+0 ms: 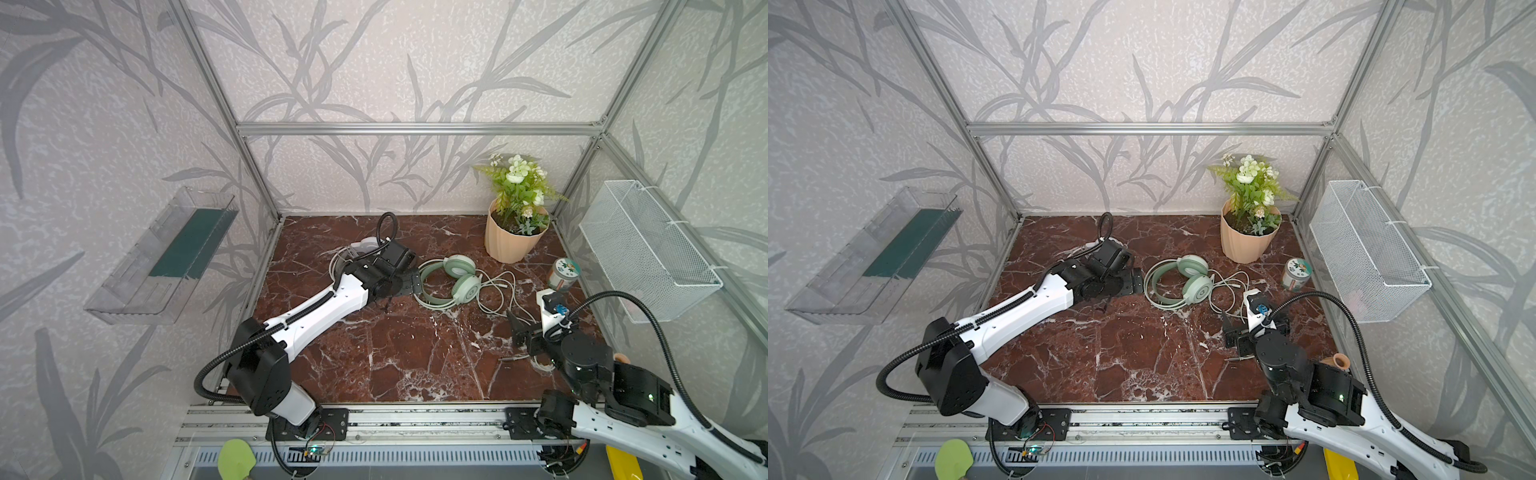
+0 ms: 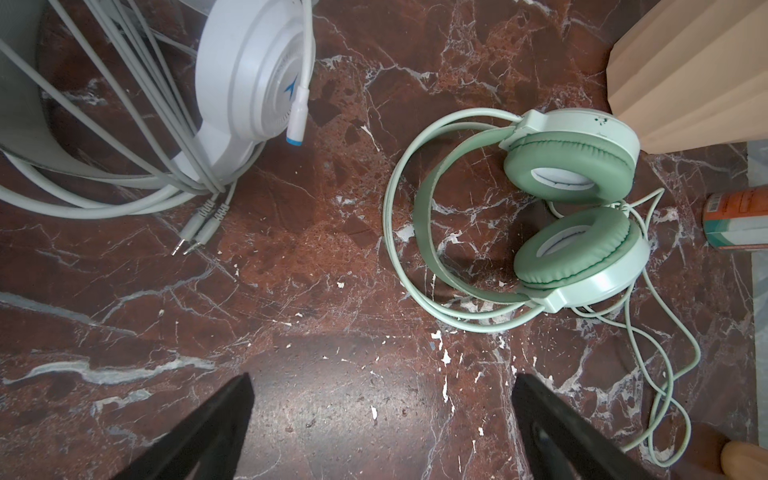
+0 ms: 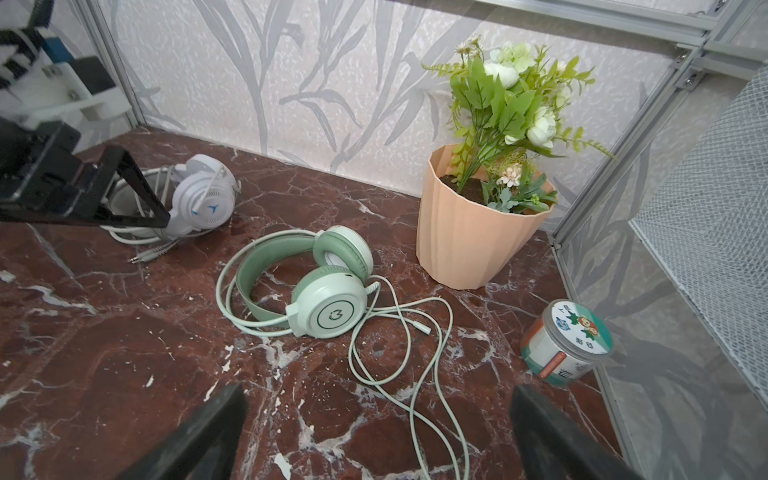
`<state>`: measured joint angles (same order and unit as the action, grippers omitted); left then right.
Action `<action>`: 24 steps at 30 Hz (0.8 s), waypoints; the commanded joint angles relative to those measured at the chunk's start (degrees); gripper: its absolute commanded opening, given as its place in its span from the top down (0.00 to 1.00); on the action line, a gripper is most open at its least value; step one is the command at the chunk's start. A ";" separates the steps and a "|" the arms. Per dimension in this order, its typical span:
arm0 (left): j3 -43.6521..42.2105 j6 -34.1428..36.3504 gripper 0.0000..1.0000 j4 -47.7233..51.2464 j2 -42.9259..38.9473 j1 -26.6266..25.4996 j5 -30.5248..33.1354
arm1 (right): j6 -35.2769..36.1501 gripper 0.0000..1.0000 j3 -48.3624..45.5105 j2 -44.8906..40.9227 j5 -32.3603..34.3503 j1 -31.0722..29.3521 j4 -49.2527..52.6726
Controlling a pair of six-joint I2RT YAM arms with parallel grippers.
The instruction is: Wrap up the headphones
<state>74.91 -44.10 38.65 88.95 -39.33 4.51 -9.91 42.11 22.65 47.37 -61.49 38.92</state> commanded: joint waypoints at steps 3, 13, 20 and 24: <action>6.36 3.53 0.01 6.80 4.66 -0.08 0.98 | 3.06 0.01 -0.17 -1.71 1.34 0.18 1.19; 15.95 4.97 0.01 10.12 15.64 0.02 -2.40 | 3.35 0.01 -2.27 -5.72 -0.43 0.20 -1.17; 21.71 3.65 0.06 11.26 24.88 1.40 -6.98 | 3.82 0.01 -2.97 -7.01 -1.20 0.21 -2.04; 25.29 2.89 0.10 12.80 30.64 3.14 -8.33 | 4.28 0.01 -3.26 -6.84 -2.21 0.23 -2.52</action>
<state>97.73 -40.47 48.47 116.64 -37.65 -2.28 -6.50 39.31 16.05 45.87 -61.49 38.02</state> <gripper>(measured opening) 0.901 0.991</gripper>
